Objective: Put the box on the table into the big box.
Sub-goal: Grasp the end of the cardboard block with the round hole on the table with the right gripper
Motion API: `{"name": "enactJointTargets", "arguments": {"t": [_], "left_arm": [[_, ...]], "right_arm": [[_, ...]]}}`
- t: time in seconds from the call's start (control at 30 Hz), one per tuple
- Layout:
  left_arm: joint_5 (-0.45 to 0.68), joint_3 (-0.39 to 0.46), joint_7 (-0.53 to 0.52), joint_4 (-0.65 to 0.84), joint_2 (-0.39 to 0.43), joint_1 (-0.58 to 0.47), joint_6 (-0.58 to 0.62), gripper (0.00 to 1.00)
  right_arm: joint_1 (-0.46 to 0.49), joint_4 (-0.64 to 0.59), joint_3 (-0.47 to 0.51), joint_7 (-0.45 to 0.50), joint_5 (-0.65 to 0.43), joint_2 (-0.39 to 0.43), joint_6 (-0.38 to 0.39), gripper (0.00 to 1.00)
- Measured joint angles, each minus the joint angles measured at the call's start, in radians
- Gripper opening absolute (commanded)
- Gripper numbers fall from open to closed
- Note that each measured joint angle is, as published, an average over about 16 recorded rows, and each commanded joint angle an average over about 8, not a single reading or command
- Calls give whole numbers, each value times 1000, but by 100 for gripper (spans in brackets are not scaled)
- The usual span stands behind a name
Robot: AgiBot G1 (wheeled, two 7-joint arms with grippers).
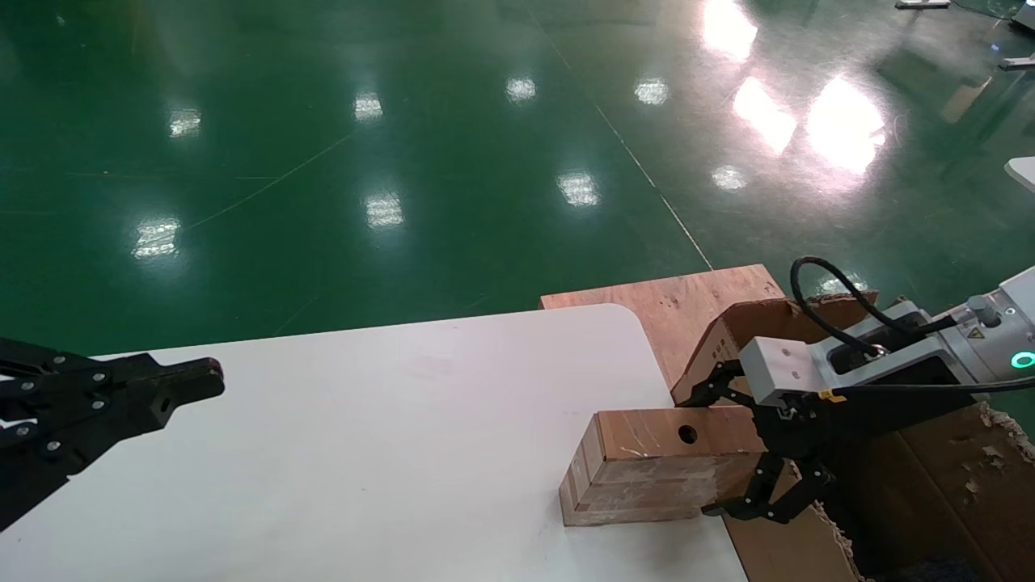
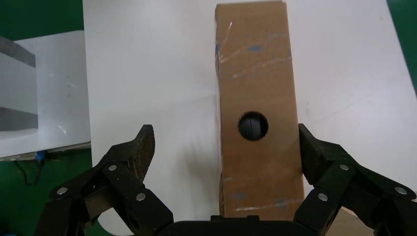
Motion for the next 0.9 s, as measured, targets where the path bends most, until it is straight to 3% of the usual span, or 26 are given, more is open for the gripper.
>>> {"name": "enactJointTargets", "arguments": {"t": [0.17, 0.2, 0.33, 0.37, 0.43, 0.47, 0.57, 0.63, 0.9], "left_arm": [[0, 0, 0, 0, 0, 0, 0, 1], [0, 0, 0, 0, 0, 0, 0, 7], [0, 0, 0, 0, 0, 0, 0, 57], [0, 0, 0, 0, 0, 0, 0, 70], [0, 0, 0, 0, 0, 0, 0, 94], [0, 0, 0, 0, 0, 0, 0, 100], [0, 0, 0, 0, 0, 0, 0, 100], [0, 0, 0, 0, 0, 0, 0, 100], [0, 0, 0, 0, 0, 0, 0, 100]], "right_arm": [[16, -25, -43, -17, 14, -12, 1, 100], [19, -29, -49, -19, 16, -13, 1, 100], [26, -40, -66, -26, 22, -18, 2, 98], [28, -42, -68, -27, 23, -19, 2, 91], [29, -44, -71, -27, 24, -20, 2, 66], [29, -45, -71, -28, 24, -20, 2, 53], [30, -45, -71, -27, 25, -20, 2, 16], [29, -44, -70, -27, 24, -20, 2, 0], [26, -40, -64, -26, 22, -18, 2, 0]]}}
